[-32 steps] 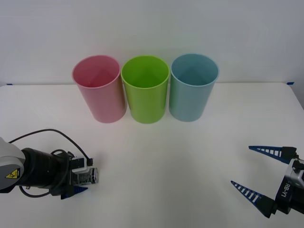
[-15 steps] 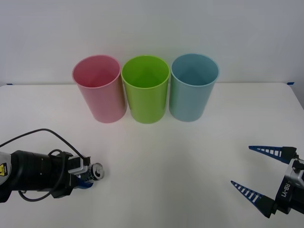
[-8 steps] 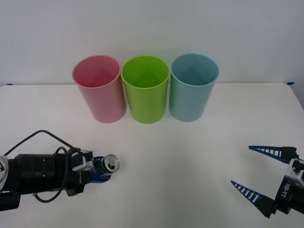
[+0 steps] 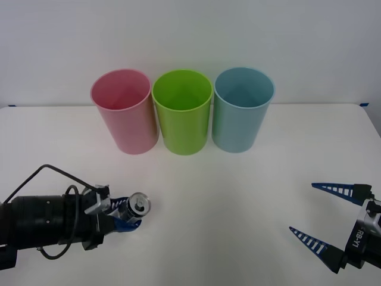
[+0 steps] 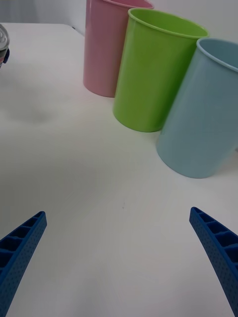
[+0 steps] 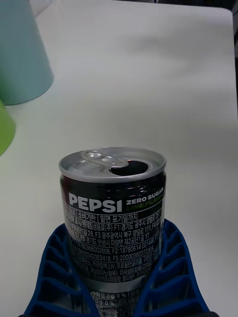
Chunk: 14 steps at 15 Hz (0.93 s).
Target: Put cans in the blue bin and PET bottles in the pink bin and trash in the green bin.
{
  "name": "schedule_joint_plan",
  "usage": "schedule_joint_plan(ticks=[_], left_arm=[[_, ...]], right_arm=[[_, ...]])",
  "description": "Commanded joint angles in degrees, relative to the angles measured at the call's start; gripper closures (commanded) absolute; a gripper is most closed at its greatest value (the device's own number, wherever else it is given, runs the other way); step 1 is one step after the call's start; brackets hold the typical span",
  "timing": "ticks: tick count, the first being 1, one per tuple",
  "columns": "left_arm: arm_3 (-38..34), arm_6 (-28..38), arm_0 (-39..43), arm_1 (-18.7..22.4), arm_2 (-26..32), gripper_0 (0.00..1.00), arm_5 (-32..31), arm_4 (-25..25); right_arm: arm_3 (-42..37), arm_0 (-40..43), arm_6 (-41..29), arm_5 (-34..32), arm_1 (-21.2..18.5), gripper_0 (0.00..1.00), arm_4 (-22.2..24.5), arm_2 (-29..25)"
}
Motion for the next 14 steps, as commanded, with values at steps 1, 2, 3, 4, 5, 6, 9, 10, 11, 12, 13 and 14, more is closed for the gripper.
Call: schedule_joint_plan(ticks=[1,2,3,4,5,6,9,10,11,12,13,14], left_arm=[[-1.55,5.47,2.34,-4.45,7.53,1.0,-6.87,-2.16],[-1.72,6.78,2.43,-5.5,9.2,1.0,-8.1,-2.69],[-2.51,7.75,2.61,-6.03,11.31,1.0,-8.72,-2.78],[-3.13,9.51,2.61,-6.03,12.45,1.0,-9.51,-2.34],[-3.92,10.74,2.78,-5.94,13.68,1.0,-10.21,-2.25],[-4.88,11.18,2.87,-6.03,15.0,1.0,-10.21,-1.11],[-7.26,12.32,3.13,-5.94,16.76,1.0,-10.21,4.25],[-7.43,12.32,3.4,-5.94,17.02,1.0,-10.21,5.75],[-7.87,12.41,3.75,-6.03,17.02,1.0,-10.21,7.24],[-8.75,12.76,3.84,-6.03,17.11,1.0,-9.42,8.91],[-9.28,13.2,3.84,-6.03,17.29,1.0,-8.28,9.62],[-10.25,13.64,3.84,-6.03,17.64,1.0,-7.05,9.7]], right_arm=[[0.0,0.0,0.0,0.0,0.0,0.0,0.0,0.0],[0.0,0.0,0.0,0.0,0.0,0.0,0.0,0.0],[0.0,0.0,0.0,0.0,0.0,0.0,0.0,0.0],[0.0,0.0,0.0,0.0,0.0,0.0,0.0,0.0],[0.0,0.0,0.0,0.0,0.0,0.0,0.0,0.0],[0.0,0.0,0.0,0.0,0.0,0.0,0.0,0.0],[0.0,0.0,0.0,0.0,0.0,0.0,0.0,0.0],[0.0,0.0,0.0,0.0,0.0,0.0,0.0,0.0],[0.0,0.0,0.0,0.0,0.0,0.0,0.0,0.0],[0.0,0.0,0.0,0.0,0.0,0.0,0.0,0.0],[0.0,0.0,0.0,0.0,0.0,0.0,0.0,0.0],[0.0,0.0,0.0,0.0,0.0,0.0,0.0,0.0]])
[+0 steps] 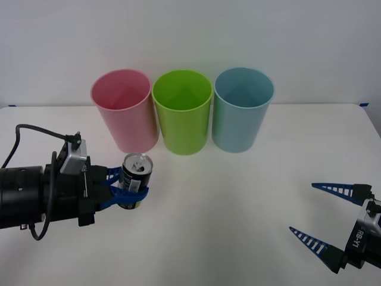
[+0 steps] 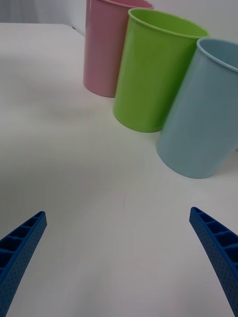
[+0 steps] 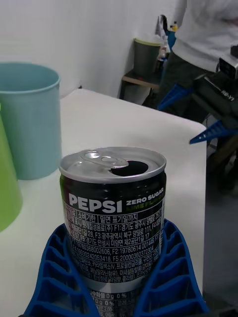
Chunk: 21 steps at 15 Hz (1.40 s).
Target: Put cans in the blue bin and PET bottles in the pink bin and trash in the green bin.
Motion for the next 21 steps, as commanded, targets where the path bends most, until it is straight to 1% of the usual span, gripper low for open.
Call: schedule_joint_plan(ticks=[1,3,4,6,7,9,10,12,13,15,16,21], left_arm=[[-2.52,1.45,-0.25,0.0,0.55,1.0,3.63,1.22],[-3.75,3.73,-2.1,0.0,0.55,1.0,6.88,1.31],[-4.45,6.1,-4.12,0.0,-0.86,1.0,9.78,0.7],[-4.36,9.0,-9.3,0.0,-4.55,1.0,15.23,0.34],[-3.84,11.11,-13.0,0.0,-7.8,1.0,19.54,0.17],[-1.55,13.05,-18.88,0.0,-12.19,1.0,23.49,0.61],[0.38,13.22,-23.28,0.0,-15.89,1.0,26.74,1.93],[3.11,13.75,-30.05,0.0,-21.34,1.0,30.96,4.04],[4.78,13.93,-34.35,0.0,-24.32,1.0,33.33,6.32],[7.85,14.1,-40.86,-0.88,-28.28,1.0,35.8,9.92],[10.31,14.37,-44.11,-2.81,-29.86,1.0,36.85,10.54],[23.15,15.95,-53.51,-14.15,-31.0,1.0,36.32,9.92]], right_arm=[[0.0,0.0,0.0,0.0,0.0,0.0,0.0,0.0],[0.0,0.0,0.0,0.0,0.0,0.0,0.0,0.0],[0.0,0.0,0.0,0.0,0.0,0.0,0.0,0.0],[0.0,0.0,0.0,0.0,0.0,0.0,0.0,0.0],[0.0,0.0,0.0,0.0,0.0,0.0,0.0,0.0],[0.0,0.0,0.0,0.0,0.0,0.0,0.0,0.0],[0.0,0.0,0.0,0.0,0.0,0.0,0.0,0.0],[0.0,0.0,0.0,0.0,0.0,0.0,0.0,0.0],[0.0,0.0,0.0,0.0,0.0,0.0,0.0,0.0],[0.0,0.0,0.0,0.0,0.0,0.0,0.0,0.0],[0.0,0.0,0.0,0.0,0.0,0.0,0.0,0.0],[0.0,0.0,0.0,0.0,0.0,0.0,0.0,0.0]])
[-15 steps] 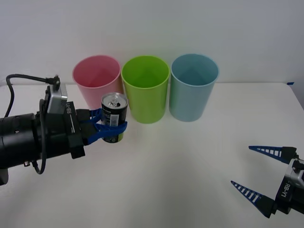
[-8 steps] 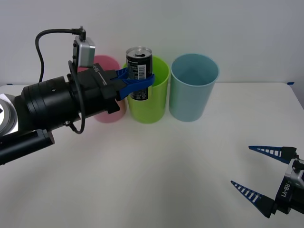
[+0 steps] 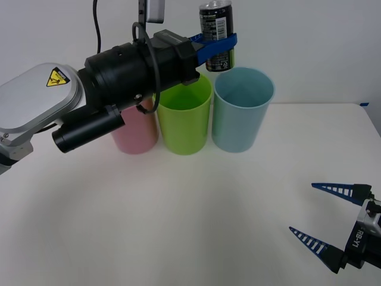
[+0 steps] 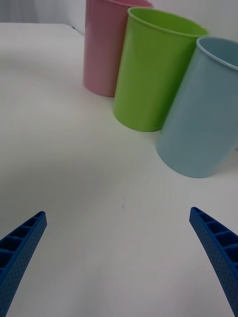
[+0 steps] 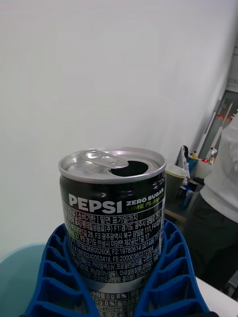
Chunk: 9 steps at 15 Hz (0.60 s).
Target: Put cans in the blue bin and PET bottles in the pink bin and trash in the green bin.
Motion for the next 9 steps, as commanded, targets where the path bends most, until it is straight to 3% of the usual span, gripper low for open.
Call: schedule_joint_plan(ticks=[1,9], left_arm=[[7.25,0.7,-5.66,-4.61,-2.34,1.0,-0.07,-0.3],[27.02,1.22,-17.44,-13.66,-8.5,1.0,1.42,-0.91]], right_arm=[[0.0,0.0,0.0,0.0,0.0,0.0,0.0,0.0],[0.0,0.0,0.0,0.0,0.0,0.0,0.0,0.0]])
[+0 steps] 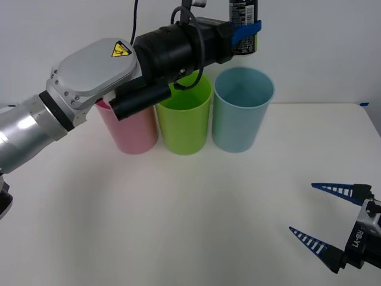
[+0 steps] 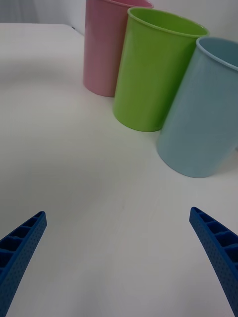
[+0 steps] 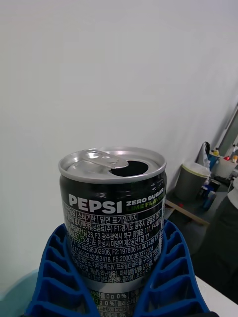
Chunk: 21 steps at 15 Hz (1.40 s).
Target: Put cans in the blue bin and PET bottles in the pink bin and trash in the green bin.
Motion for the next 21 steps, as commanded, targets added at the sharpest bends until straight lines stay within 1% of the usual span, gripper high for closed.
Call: schedule_joint_plan(ticks=[1,4,6,9,14,16,19,21], left_arm=[[6.61,0.22,-3.72,-3.1,-1.48,1.0,0.0,-0.17],[11.44,0.04,-5.39,-4.68,-2.09,1.0,-1.49,-0.78],[12.41,0.22,-5.56,-5.03,-2.62,1.0,-1.58,-1.49],[14.25,0.04,-6.27,-5.21,-4.55,1.0,-1.58,-1.84],[19.61,0.22,-8.73,-6.79,-8.33,1.0,-1.58,-2.45],[21.37,0.74,-9.78,-6.88,-10.88,1.0,-1.67,-2.28],[22.95,1.36,-11.63,-6.88,-14.75,1.0,-1.67,0.01],[22.95,1.45,-11.63,-6.96,-15.1,1.0,-1.76,0.1]], right_arm=[[0.0,0.0,0.0,0.0,0.0,0.0,0.0,0.0],[0.0,0.0,0.0,0.0,0.0,0.0,0.0,0.0],[0.0,0.0,0.0,0.0,0.0,0.0,0.0,0.0],[0.0,0.0,0.0,0.0,0.0,0.0,0.0,0.0],[0.0,0.0,0.0,0.0,0.0,0.0,0.0,0.0],[0.0,0.0,0.0,0.0,0.0,0.0,0.0,0.0],[0.0,0.0,0.0,0.0,0.0,0.0,0.0,0.0],[0.0,0.0,0.0,0.0,0.0,0.0,0.0,0.0]])
